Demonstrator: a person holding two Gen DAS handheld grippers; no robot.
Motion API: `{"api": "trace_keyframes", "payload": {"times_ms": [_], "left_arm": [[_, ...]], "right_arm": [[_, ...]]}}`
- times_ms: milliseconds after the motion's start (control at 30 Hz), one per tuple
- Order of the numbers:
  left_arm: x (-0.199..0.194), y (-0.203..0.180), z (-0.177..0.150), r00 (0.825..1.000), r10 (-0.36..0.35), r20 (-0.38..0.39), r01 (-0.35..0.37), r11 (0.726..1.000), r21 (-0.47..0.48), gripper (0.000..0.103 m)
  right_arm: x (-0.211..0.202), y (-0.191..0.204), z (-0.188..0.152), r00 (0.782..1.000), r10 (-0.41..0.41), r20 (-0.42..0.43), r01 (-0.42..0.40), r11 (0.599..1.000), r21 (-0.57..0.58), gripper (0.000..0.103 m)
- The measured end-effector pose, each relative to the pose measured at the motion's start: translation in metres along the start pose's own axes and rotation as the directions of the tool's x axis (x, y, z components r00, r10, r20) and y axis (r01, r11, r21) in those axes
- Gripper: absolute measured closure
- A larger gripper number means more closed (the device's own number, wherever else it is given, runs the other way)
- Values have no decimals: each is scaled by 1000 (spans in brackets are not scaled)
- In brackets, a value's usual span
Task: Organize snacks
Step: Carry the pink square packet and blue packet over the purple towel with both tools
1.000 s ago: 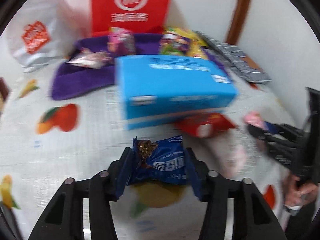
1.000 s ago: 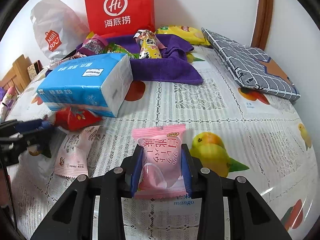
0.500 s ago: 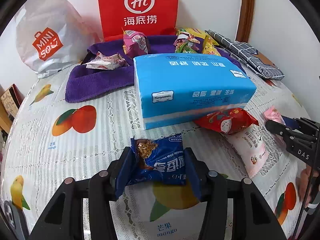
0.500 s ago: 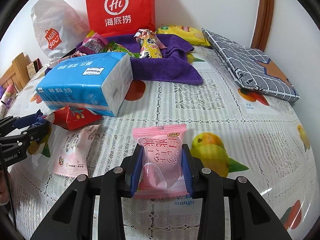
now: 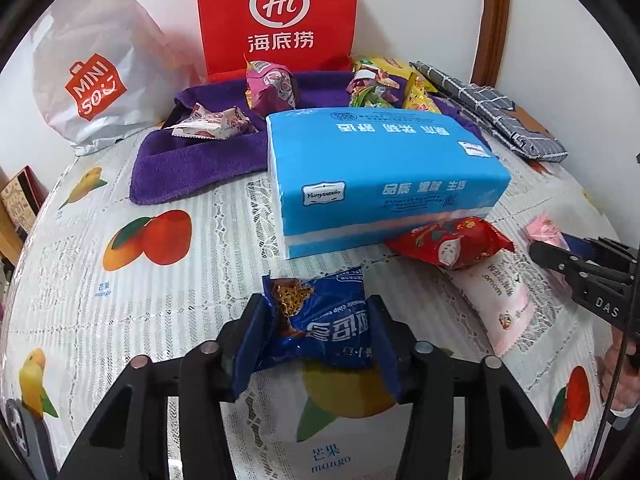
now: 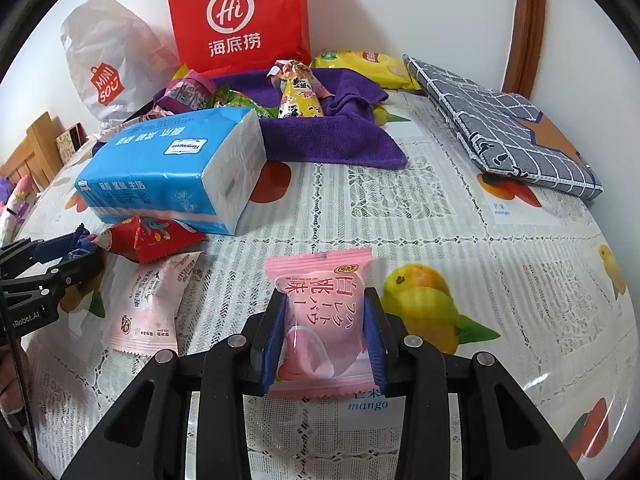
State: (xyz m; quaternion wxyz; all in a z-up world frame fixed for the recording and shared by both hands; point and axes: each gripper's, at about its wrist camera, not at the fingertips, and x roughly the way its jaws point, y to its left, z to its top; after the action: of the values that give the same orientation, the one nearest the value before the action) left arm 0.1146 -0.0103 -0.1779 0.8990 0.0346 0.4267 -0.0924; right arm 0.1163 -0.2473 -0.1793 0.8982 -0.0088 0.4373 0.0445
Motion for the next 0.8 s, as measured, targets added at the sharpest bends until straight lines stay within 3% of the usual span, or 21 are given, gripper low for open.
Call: {"api": "trace_keyframes", "payload": {"times_ms": [200,433,567,800], "left_arm": [[-14,-4,1,1000,-12,-2,12,1000,20,59],[-45,5,15,997,-55,48,56,998,-16,59],[-56,16,36,995,-59,82,65,996,-68,59],[-57,43,94,991,14,137,7,988,-153,59]], "right_arm": [[-4,0,3,1000,10,-5,-10,1000,-12,68],[-39,7,30,996,36,87,-34,999,-25,69],[-51,12,56,992,21,128,-17,999,-34,69],[-53,16,118,985,21,169,-18,1000,-22,69]]}}
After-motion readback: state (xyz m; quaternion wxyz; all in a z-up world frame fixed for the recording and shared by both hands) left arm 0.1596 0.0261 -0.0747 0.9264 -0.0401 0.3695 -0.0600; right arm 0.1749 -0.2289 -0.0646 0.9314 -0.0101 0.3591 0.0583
